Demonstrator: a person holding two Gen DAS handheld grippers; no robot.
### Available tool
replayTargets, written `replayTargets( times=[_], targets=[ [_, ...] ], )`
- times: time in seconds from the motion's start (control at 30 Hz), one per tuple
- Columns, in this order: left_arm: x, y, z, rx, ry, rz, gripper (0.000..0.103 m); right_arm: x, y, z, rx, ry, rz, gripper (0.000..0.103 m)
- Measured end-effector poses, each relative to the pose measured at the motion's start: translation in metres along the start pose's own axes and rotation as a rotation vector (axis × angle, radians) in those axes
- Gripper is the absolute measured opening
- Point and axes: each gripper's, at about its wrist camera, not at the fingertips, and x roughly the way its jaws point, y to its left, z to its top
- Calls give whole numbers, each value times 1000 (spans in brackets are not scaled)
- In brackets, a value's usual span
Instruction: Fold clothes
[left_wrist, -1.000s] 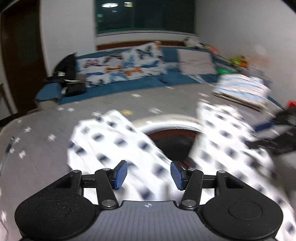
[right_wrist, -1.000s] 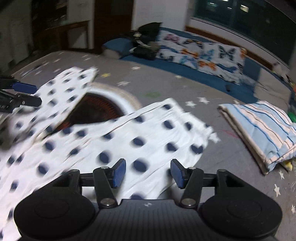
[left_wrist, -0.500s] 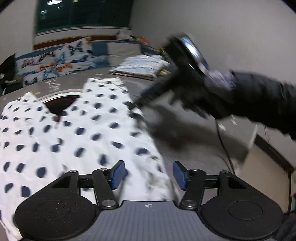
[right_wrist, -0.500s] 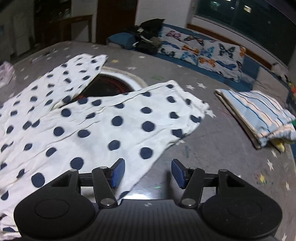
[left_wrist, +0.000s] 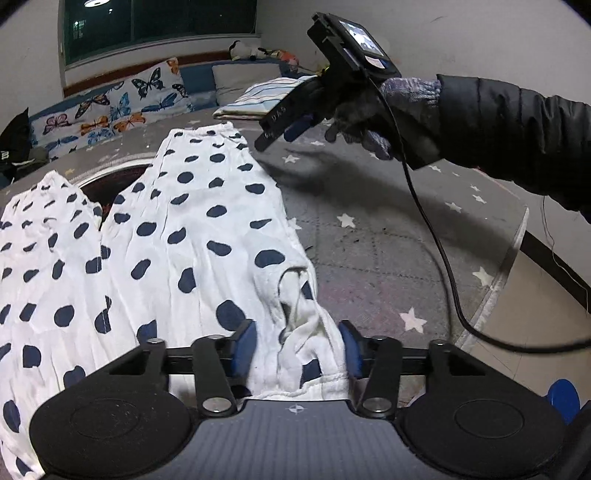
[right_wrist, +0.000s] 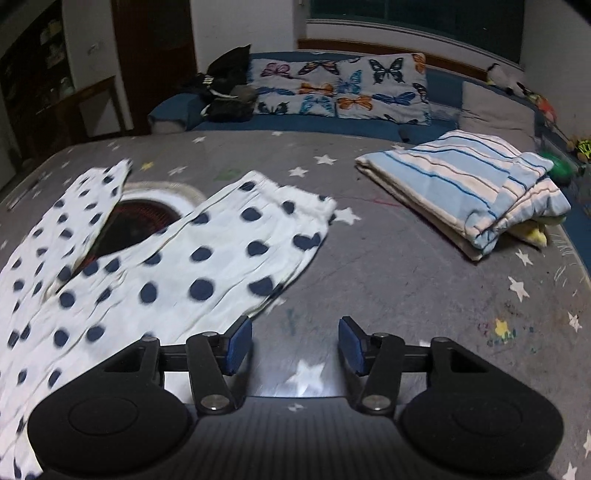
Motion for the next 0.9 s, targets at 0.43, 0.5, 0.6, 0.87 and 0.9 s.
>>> replayTargets(
  times=[0.43,0.5,0.6,0.87,0.9],
  targets=[
    [-5,9,2,-66,4,-25,28,65,-23,47,92,-20,-12,49],
    [-5,9,3,-70,5,-26,28,72,-25,53,96,-26,-19,47],
    [-5,9,3,-72,10,-27,26,82,-25,63,96,-35,-32,38],
    [-9,16,3,-101,-7,-36,11,82,-23,69,120,-44,-58,7],
    [-11,18,3,-110,-13,-40,10,79,-23,71,127,-47,-59,7]
  ],
)
